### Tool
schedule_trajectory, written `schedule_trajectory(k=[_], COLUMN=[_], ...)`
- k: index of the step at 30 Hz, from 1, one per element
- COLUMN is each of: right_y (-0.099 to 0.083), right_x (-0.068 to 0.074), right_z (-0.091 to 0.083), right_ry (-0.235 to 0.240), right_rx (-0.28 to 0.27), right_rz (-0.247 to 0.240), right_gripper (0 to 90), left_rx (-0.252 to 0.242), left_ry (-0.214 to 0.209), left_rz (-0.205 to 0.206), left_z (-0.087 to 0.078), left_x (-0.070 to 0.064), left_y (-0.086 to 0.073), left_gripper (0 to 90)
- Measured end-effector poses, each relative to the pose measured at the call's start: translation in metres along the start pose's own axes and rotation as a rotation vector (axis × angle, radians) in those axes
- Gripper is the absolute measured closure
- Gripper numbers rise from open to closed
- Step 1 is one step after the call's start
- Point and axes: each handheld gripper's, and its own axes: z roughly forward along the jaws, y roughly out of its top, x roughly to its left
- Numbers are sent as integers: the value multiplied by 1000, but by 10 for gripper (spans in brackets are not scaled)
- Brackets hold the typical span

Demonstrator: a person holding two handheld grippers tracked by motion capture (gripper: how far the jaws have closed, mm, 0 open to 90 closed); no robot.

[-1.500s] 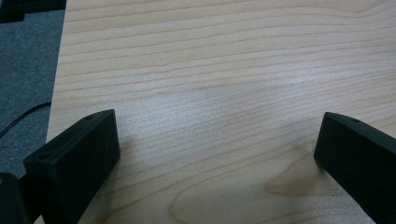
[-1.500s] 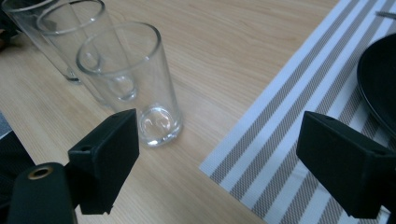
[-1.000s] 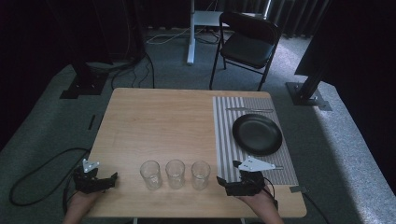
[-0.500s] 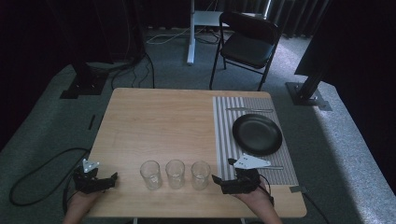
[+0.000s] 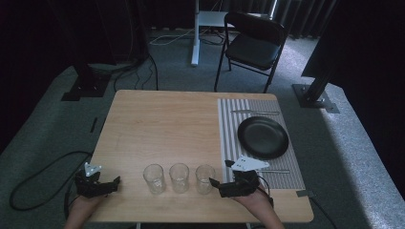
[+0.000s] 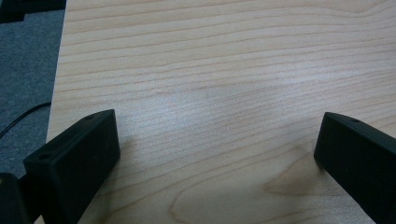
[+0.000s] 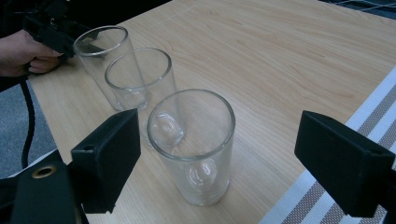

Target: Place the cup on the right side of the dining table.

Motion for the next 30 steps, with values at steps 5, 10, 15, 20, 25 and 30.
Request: schedule_trajectory(k=[5,10,15,20,25,30], right_y=[3,7,12,15,17,19], right_x=[3,6,10,14,19,23], right_z=[4,8,14,21,26,32], right_ry=[15,31,45,61,74,88], right_rx=[4,9,18,28,33,41], right_rz=[-4,-12,-20,-30,-44,-53], right_gripper=[139,138,139,139,139,139], left_rx=[0,1,1,-1,-2,-2], left_ry=[0,0,0,0,0,0], left_rz=[0,1,1,2,2,2], left_z=[0,0,0,0,0,0], left_x=[0,0,0,0,0,0], left_y=[0,0,0,0,0,0], left_gripper=[5,5,5,5,5,6])
